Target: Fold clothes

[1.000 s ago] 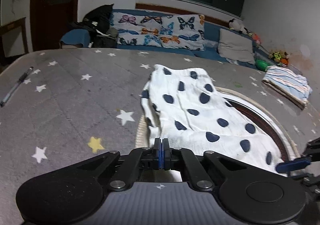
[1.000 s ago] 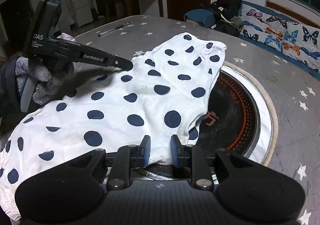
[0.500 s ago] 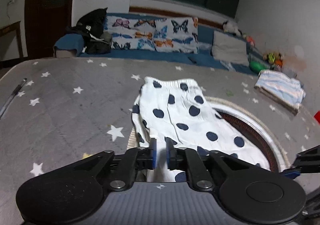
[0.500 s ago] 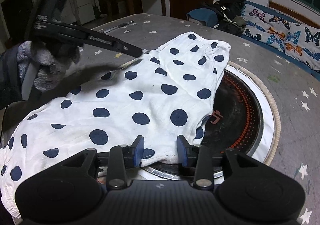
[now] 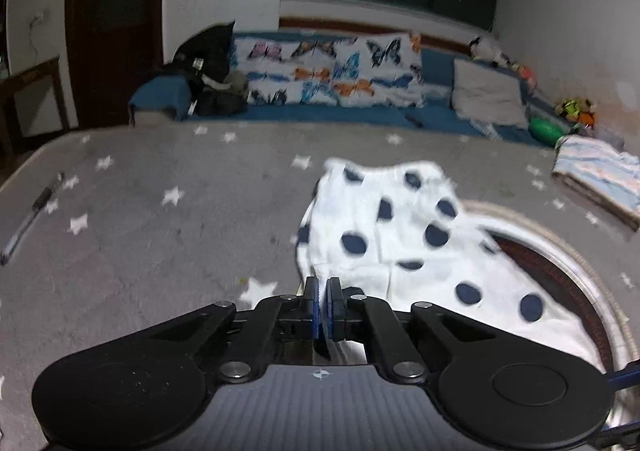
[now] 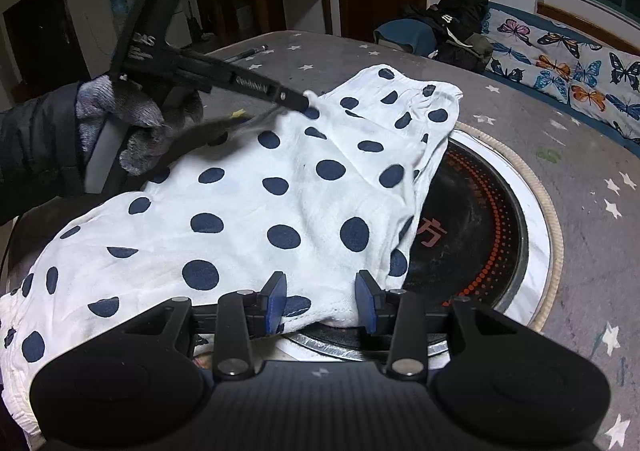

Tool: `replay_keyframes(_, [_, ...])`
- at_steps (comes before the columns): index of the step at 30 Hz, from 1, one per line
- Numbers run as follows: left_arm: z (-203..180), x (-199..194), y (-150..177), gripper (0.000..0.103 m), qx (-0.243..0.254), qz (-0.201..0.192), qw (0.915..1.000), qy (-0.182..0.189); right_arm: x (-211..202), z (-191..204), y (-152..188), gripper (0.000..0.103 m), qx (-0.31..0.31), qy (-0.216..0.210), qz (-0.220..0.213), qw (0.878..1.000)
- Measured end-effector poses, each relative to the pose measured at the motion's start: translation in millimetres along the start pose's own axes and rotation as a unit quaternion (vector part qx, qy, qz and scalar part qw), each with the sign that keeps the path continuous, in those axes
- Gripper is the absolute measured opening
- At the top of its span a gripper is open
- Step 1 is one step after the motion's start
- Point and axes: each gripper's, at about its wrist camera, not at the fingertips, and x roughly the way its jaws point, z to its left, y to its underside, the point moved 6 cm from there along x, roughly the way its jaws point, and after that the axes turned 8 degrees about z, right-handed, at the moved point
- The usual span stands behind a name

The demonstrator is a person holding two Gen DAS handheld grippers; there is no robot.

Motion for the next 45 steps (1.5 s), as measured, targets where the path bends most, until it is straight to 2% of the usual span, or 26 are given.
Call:
replay_keyframes(2, [0.4, -3.2, 0.7, 0.009, -0.005, -0.002, 1.0000, 0.006, -0.9, 0.0, -1.5, 0.038, 0.000, -0.001, 0.001, 1.000])
replay_keyframes(6, [-0.1, -22.7, -2.7, 0.009, -0.010, -0.019, 0.9996, 0.017, -8.5, -0.1, -12.1, 0.038, 0.000, 0.002, -0.016, 1.000])
replay_keyframes(10, [-25.5, -33.6, 6.2, 0.009, 0.029, -0.011, 0.9977, 0.060, -8.7, -3.7, -28.6, 0.038, 0.005, 0.008, -0.033, 0.999])
replay_keyframes(15, [-55.1, -40.1, 19.5, 0.009, 0.077, 0.006, 0.9912, 0.108, 14.9, -8.6, -38.9, 0.038, 0.012, 0.016, -0.019, 1.000])
replay_keyframes(17, [-54.7, -25.4, 25.6, 0.009, 0.083, 0.027, 0.9919, 0.092, 26.3, -8.9, -38.6, 0.038, 0.009, 0.023, -0.004, 1.000])
replay_keyframes(20, [-49.2, -21.6, 32.4, 0.010, 0.077, 0.030, 0.9931, 0.084, 28.2, -4.0, -38.2, 0.039, -0.005, 0.035, -0.004, 0.999])
replay_keyframes(27, [-40.2, -61.7, 48.7, 0.010, 0.082, 0.008, 0.9922, 0.094, 10.0, 33.1, -26.6, 0.045, -0.050, 0.007, -0.004, 0.999])
replay_keyframes(37, [-53.1, -128.2, 109.9, 0.010, 0.117, -0.016, 0.9848, 0.127, -6.6, 88.7, -0.7, 0.047, -0.089, -0.040, 0.000, 0.995])
replay_keyframes(40, [-54.1, -141.7, 129.1, 0.010, 0.131, -0.019, 0.9835, 0.123, -11.5, 103.9, 11.4, 0.050, -0.113, -0.042, 0.006, 0.993])
replay_keyframes(45, [-53.6, -145.4, 153.9, 0.010, 0.145, -0.007, 0.9834, 0.109, -20.1, 118.5, 23.0, 0.051, -0.141, -0.026, 0.006, 0.990])
